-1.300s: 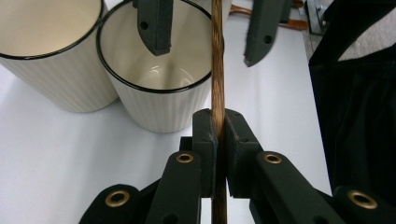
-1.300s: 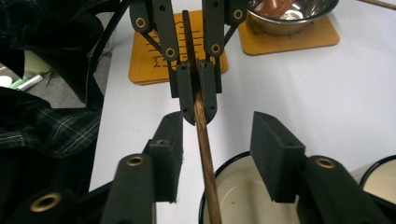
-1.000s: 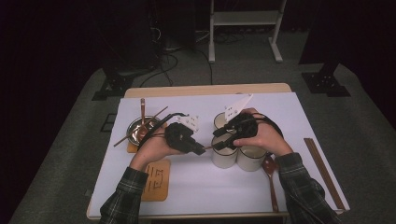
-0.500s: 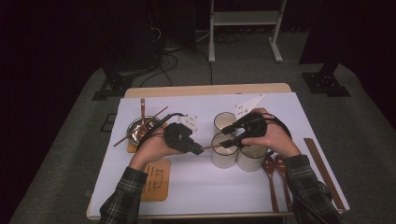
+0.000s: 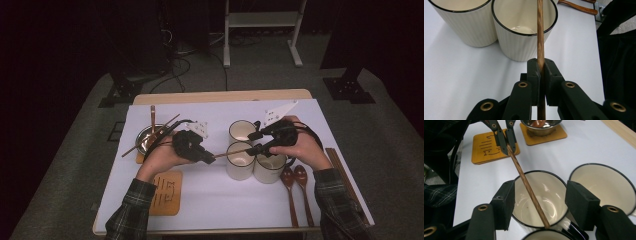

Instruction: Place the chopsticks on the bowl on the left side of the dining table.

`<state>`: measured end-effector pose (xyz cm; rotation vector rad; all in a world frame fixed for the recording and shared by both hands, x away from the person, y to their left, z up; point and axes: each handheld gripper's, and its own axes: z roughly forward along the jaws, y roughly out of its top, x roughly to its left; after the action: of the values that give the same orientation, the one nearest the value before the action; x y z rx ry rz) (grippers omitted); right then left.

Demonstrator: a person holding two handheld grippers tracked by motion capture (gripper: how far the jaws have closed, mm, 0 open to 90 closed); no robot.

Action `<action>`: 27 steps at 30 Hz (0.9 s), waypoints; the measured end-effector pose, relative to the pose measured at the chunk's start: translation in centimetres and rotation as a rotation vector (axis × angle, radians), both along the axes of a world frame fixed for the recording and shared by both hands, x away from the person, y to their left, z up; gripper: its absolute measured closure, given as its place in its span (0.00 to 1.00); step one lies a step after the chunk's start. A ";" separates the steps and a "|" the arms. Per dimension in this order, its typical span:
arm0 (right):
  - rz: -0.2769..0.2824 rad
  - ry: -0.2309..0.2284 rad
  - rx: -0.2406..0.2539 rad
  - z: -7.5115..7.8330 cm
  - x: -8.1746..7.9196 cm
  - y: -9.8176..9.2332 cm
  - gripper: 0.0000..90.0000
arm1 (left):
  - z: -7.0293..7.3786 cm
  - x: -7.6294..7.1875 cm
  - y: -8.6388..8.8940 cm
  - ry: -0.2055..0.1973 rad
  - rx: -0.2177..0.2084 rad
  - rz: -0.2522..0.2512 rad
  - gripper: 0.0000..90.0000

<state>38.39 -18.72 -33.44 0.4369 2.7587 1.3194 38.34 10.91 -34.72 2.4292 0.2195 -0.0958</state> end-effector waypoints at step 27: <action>-0.148 -0.002 0.001 -1.0 -0.2 -4.9 0.43 | 0.8 0.5 1.5 -0.011 -0.022 0.109 0.94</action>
<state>38.17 -23.60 -34.44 0.6252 2.6646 1.2864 38.85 12.44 -33.90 2.3902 0.3435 -0.0354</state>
